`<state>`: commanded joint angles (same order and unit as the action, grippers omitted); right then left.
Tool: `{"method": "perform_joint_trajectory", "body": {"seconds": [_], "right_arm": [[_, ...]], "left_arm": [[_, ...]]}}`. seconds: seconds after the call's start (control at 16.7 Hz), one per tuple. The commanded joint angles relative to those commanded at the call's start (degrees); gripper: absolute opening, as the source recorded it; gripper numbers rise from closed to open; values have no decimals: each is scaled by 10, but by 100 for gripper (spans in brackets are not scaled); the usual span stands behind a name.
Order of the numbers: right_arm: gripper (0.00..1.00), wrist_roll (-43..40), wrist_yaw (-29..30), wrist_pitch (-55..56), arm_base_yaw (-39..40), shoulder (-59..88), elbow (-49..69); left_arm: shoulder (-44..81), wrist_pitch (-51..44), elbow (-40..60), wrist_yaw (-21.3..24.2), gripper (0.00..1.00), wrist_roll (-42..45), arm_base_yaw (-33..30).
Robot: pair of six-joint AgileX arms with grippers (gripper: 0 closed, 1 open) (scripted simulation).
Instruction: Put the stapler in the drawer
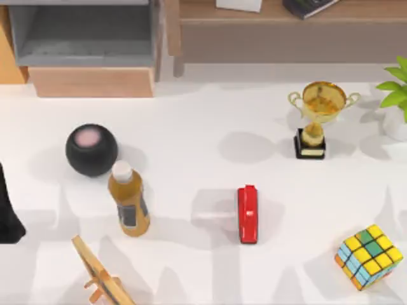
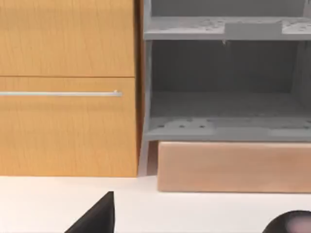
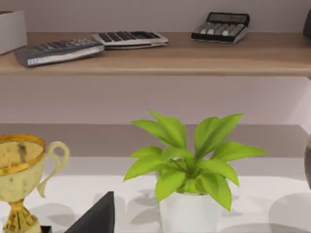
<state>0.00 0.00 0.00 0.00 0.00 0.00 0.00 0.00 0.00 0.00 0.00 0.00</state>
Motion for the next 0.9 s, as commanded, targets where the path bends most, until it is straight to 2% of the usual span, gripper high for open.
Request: {"method": "perform_joint_trajectory", "body": {"seconds": [0.24, 0.42, 0.66, 0.9], "right_arm": [[100, 0, 0, 0, 0, 0, 0], [100, 0, 0, 0, 0, 0, 0], [100, 0, 0, 0, 0, 0, 0], [100, 0, 0, 0, 0, 0, 0]], "left_arm": [[16, 8, 7, 6, 100, 10, 1], [80, 40, 36, 25, 100, 52, 8], [229, 117, 107, 61, 100, 154, 32], [429, 221, 205, 105, 100, 293, 69]]}}
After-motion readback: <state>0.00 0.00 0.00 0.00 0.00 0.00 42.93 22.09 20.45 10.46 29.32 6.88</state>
